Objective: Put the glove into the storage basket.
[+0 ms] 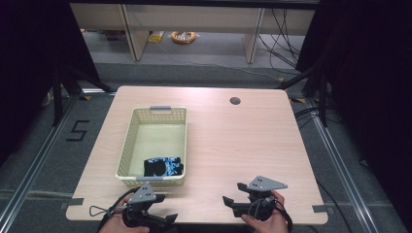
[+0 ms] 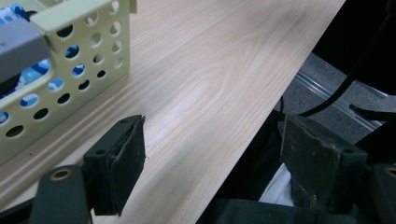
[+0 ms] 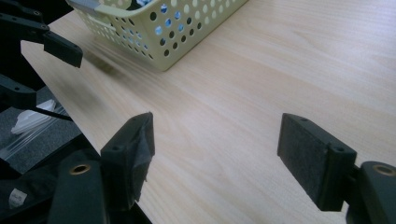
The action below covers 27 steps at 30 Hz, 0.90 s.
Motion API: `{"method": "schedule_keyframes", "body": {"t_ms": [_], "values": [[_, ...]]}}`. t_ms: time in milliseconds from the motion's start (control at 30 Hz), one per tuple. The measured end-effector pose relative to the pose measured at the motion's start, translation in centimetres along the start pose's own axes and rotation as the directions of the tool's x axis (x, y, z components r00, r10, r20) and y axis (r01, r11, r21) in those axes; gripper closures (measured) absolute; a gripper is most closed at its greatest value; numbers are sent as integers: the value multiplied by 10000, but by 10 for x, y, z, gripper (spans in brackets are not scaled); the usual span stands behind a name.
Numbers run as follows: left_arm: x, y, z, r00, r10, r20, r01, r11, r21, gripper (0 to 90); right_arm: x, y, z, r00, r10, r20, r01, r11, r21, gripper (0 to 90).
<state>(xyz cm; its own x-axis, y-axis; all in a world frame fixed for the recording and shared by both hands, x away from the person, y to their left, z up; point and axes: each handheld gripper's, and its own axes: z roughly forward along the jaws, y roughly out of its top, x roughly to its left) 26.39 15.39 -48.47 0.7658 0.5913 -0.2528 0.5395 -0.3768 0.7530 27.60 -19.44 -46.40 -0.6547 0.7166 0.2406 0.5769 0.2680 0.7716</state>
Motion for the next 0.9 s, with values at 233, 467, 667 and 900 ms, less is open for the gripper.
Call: {"method": "schedule_keyframes", "body": {"t_ms": [233,467,667,900], "values": [[2,-8,6,9996,-41,272,44,9999,-97,195,-2,-11,1,9998,-214,-55,215,9996,161,236],[4,-14,6,9987,501,27,-500,9986,-182,168,1,-22,2,9993,-381,27,378,9976,572,168],[2,-19,6,9952,932,-308,-928,9956,145,157,-1,-29,1,9979,-603,226,583,9950,806,166],[-3,-22,9,9976,674,-180,-670,9975,213,158,-2,-36,2,9959,-797,435,736,9893,1259,167]]}}
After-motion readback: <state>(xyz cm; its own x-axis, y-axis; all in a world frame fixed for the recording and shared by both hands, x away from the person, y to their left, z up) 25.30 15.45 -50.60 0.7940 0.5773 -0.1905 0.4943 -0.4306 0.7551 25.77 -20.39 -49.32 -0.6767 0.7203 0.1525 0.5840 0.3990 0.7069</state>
